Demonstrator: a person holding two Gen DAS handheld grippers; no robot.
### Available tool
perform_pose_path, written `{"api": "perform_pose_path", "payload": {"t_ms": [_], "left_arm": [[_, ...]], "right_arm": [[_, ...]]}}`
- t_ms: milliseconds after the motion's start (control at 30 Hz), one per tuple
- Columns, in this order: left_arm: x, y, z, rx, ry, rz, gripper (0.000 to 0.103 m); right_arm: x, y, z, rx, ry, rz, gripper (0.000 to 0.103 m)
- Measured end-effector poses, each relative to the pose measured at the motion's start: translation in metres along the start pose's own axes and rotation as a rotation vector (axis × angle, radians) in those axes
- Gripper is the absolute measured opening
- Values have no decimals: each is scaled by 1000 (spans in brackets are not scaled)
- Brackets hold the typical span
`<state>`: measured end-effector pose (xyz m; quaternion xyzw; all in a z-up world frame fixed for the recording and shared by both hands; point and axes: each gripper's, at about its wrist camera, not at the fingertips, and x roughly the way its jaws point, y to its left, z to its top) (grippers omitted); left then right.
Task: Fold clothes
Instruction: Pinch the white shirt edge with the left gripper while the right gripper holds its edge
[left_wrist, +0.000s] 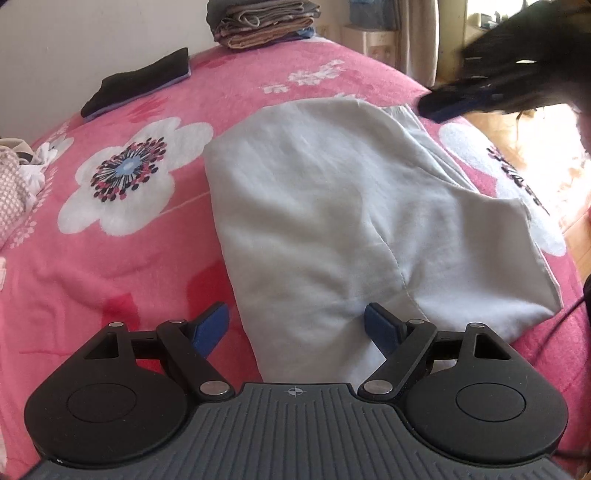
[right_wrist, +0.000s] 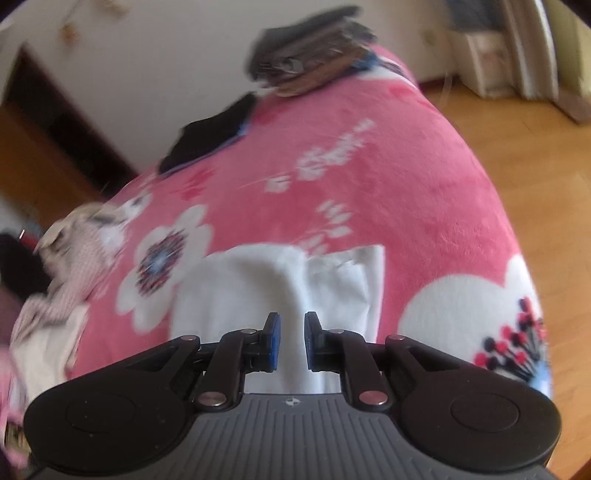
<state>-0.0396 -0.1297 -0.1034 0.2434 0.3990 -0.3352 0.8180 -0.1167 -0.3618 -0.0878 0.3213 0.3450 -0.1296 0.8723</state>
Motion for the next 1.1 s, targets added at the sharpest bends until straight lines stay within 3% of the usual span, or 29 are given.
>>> {"api": "perform_pose_path", "payload": {"t_ms": [267,533,800,900,933,967,1000,1100], "left_arm": [[-1,-2,2,1,29,27,84],[0,-6,4,27,49,58,87],[-3,-7,4,47,39,79,88],[-16,8,4,36,-19,80,88],[-21,16,4,14,-47,71,88],[-26,27,3,-19,-73,50,88],[-29,40,4,-67,-90,17,89],[-21,72,10,-214,-91,-107,88]], "right_arm": [[-41,37,-57,-218,91,5,15],[-22,11,-87,-109,162,-69,12],[-38,-2,-86,-46,105,-64,11],[-48,-12,-79,6,60,-21,17],[-51,-20,-75,43,41,-5,26],[-54,-29,-71,79,23,11,39],[-54,-36,-67,111,16,22,43],[-48,-60,-52,208,6,89,46]]}}
